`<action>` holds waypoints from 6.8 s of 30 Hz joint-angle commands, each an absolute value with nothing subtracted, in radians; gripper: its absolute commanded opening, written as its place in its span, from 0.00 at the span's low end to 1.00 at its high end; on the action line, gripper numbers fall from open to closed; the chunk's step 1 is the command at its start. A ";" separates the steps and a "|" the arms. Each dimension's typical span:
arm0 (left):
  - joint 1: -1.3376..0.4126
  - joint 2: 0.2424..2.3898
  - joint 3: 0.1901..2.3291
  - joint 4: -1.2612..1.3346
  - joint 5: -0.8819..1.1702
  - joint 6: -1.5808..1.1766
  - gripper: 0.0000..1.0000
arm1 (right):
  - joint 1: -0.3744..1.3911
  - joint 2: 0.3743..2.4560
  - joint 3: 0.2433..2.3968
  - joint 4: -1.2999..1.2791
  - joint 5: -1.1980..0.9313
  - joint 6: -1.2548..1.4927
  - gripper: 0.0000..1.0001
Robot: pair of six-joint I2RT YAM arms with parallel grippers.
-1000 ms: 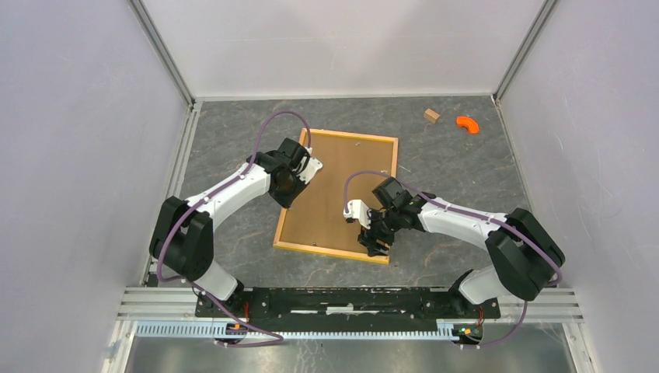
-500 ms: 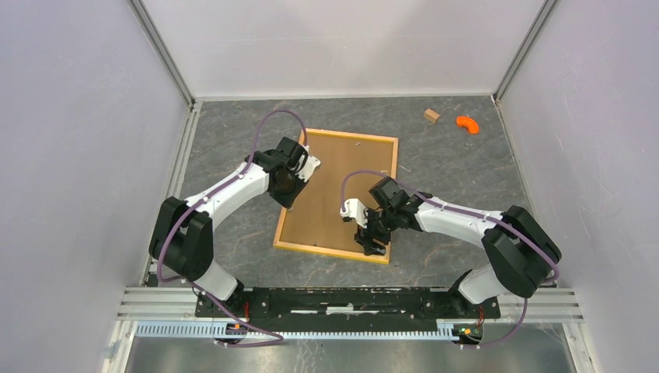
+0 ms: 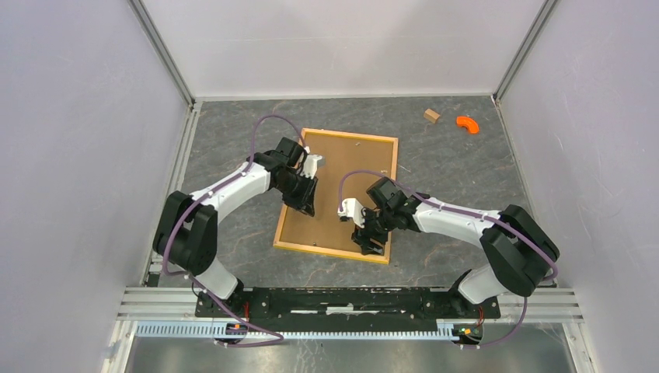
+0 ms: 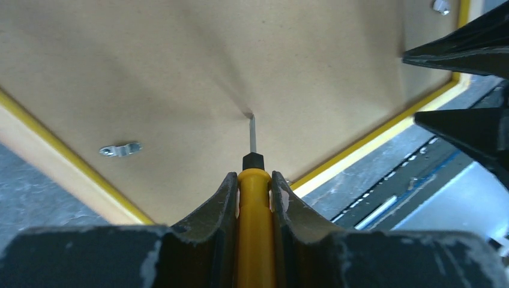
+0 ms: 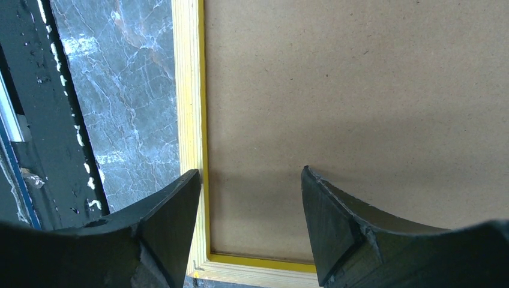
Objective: Take the photo out of the frame
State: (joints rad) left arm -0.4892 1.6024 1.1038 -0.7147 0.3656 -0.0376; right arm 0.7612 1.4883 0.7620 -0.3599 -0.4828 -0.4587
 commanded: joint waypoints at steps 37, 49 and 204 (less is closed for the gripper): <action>-0.080 1.358 1.107 -0.868 0.474 0.072 0.02 | 0.975 1.712 0.940 -0.175 -0.287 -0.324 0.14; -0.002 1.388 1.161 -0.846 0.537 0.066 0.02 | 0.704 1.806 1.397 -0.324 -0.611 -0.255 0.75; -0.361 1.893 1.610 -0.839 -0.063 0.380 0.02 | 0.079 1.593 0.713 -0.195 -0.226 -0.031 0.00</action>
